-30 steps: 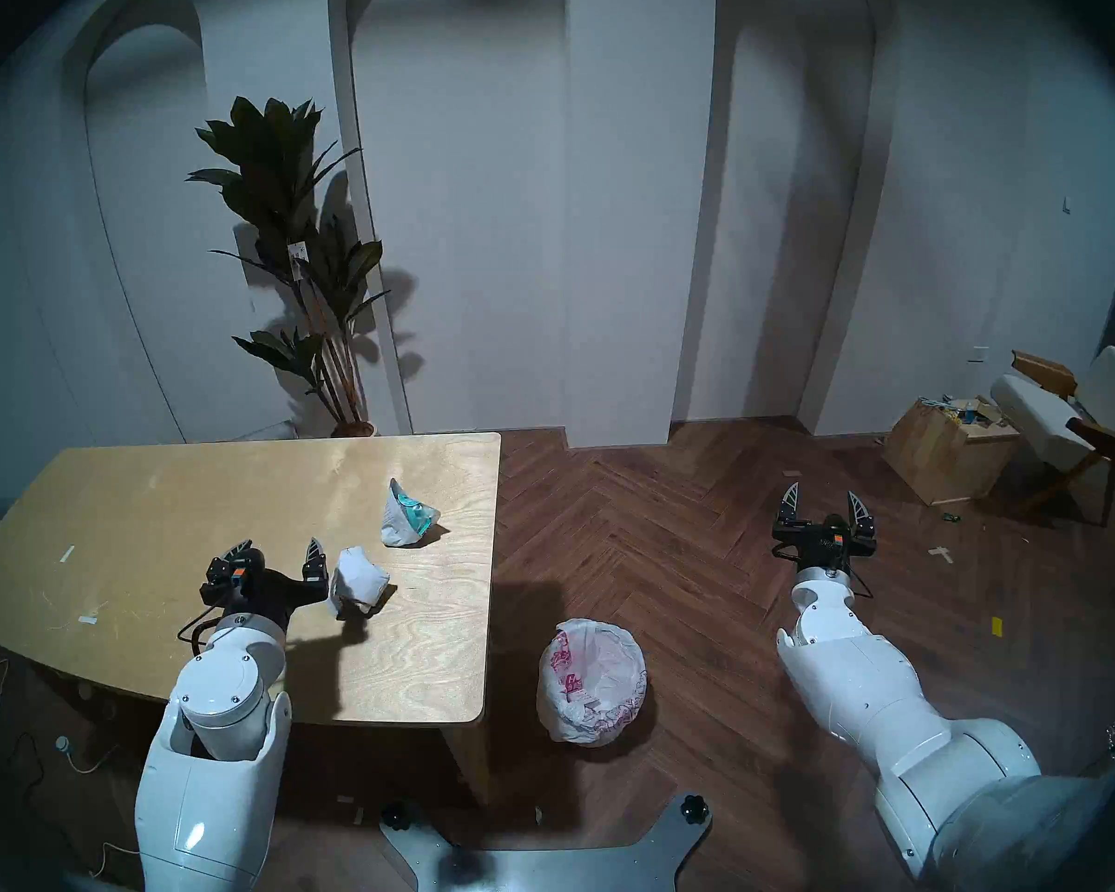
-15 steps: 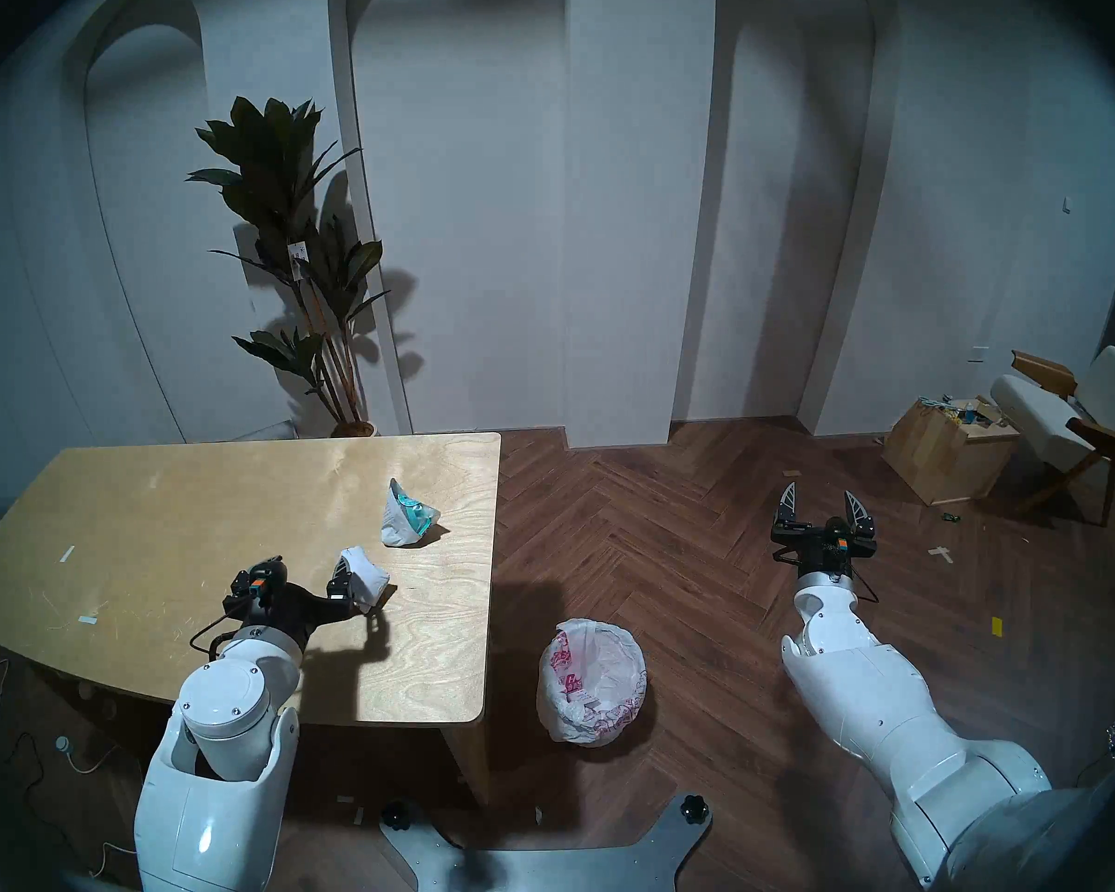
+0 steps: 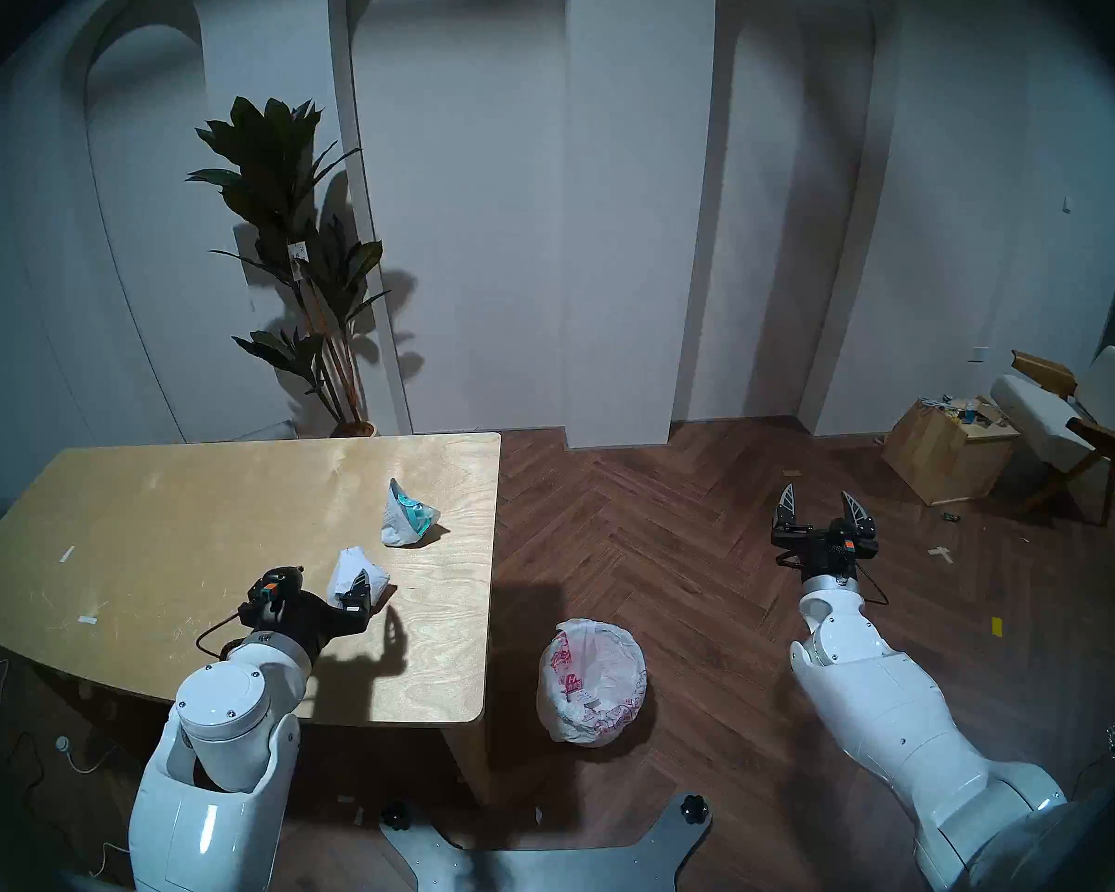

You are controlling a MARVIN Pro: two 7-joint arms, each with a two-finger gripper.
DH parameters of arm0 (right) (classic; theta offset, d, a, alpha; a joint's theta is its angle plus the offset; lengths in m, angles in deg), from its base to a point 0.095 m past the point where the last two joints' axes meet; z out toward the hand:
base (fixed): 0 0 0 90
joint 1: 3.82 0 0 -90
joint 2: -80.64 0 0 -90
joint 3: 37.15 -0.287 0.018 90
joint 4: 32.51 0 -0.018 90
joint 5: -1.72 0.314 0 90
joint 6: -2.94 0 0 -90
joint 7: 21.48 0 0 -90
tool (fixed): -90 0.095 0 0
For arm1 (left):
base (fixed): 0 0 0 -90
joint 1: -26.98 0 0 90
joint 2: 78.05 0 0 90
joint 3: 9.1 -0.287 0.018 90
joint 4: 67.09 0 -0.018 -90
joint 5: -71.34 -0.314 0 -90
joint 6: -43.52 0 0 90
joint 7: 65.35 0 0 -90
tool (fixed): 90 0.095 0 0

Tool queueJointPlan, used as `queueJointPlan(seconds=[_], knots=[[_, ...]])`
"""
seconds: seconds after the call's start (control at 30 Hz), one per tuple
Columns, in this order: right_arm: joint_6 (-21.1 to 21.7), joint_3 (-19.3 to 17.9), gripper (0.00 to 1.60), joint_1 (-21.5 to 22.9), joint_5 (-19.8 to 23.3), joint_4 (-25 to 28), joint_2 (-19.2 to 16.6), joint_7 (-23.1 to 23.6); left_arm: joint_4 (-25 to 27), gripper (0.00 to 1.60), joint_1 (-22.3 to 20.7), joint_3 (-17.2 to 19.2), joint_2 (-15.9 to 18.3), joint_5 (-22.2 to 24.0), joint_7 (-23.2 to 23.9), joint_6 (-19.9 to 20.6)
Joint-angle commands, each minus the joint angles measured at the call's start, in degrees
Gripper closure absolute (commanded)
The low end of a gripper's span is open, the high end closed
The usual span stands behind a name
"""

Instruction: Put the trash into the trash bin on the ground

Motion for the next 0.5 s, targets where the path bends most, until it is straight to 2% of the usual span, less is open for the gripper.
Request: queueJointPlan(seconds=[0.0,0.47], knots=[[2.0,-1.6,0.00,-4.0,2.1,6.4,-3.3,0.3,1.8,0.00,-0.7,0.6,0.8,0.1,0.5,1.0],[9.1,-4.2,0.00,-10.9,7.6,17.1,-7.4,1.1,-1.6,0.00,-4.0,-0.1,1.9,0.2,1.4,4.1]])
